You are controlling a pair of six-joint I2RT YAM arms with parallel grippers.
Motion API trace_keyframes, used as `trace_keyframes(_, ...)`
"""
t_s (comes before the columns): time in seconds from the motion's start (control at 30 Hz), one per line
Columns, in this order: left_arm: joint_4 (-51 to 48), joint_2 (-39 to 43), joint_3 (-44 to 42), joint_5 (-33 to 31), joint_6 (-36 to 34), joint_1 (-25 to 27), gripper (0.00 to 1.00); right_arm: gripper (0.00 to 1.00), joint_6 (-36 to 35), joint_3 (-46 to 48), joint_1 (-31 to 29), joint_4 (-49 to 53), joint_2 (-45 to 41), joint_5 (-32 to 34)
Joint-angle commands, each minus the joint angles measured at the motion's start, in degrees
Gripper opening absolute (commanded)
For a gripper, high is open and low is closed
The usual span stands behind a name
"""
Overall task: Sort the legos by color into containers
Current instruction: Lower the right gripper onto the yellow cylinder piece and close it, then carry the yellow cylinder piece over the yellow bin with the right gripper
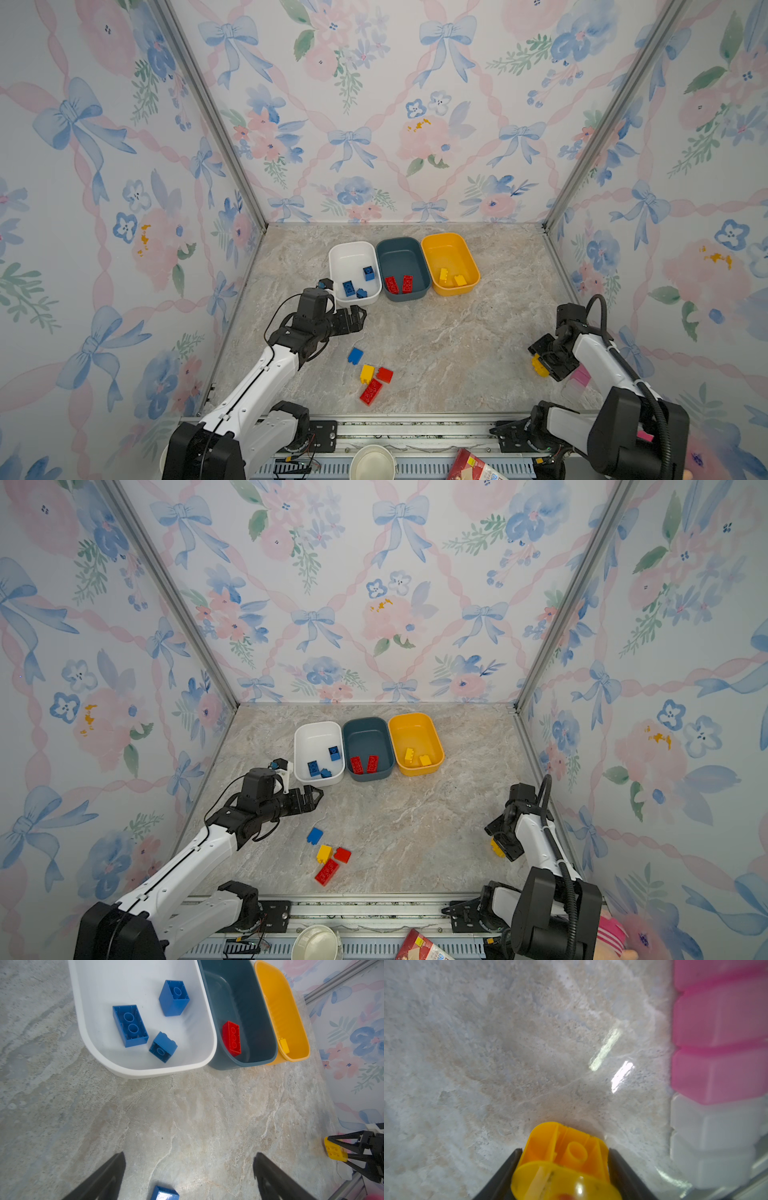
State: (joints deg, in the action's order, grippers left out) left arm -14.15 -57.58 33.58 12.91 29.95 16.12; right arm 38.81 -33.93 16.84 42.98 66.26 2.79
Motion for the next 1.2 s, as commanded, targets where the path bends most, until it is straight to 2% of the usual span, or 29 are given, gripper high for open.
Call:
trace_keyframes(0.0, 1.0, 0.4, -0.7, 0.2, -1.2, 0.1, 0.98, 0.53, 0.5, -2.4, -1.6, 3.2, -1.6, -0.1)
trace_keyframes(0.27, 1.0, 0.6, -0.7, 0.3, -1.2, 0.1, 0.98, 0.53, 3.1, -6.8, -8.1, 6.1, -2.9, 0.9)
trace_keyframes(0.73, 1.0, 1.3, -0.7, 0.2, -1.3, 0.1, 0.98, 0.53, 9.9, -15.6, -24.9, 6.1, 1.2, 4.3)
trace_keyframes(1.0, 1.0, 1.2, -0.7, 0.2, -1.3, 0.2, 0.98, 0.53, 11.0, -22.8, -33.8, 4.6, 6.8, 7.1)
trace_keyframes(1.17, 1.0, 1.2, -0.7, 0.2, -1.3, 0.2, 0.98, 0.54, 9.6, -29.5, -36.5, 2.3, 12.9, 7.3)
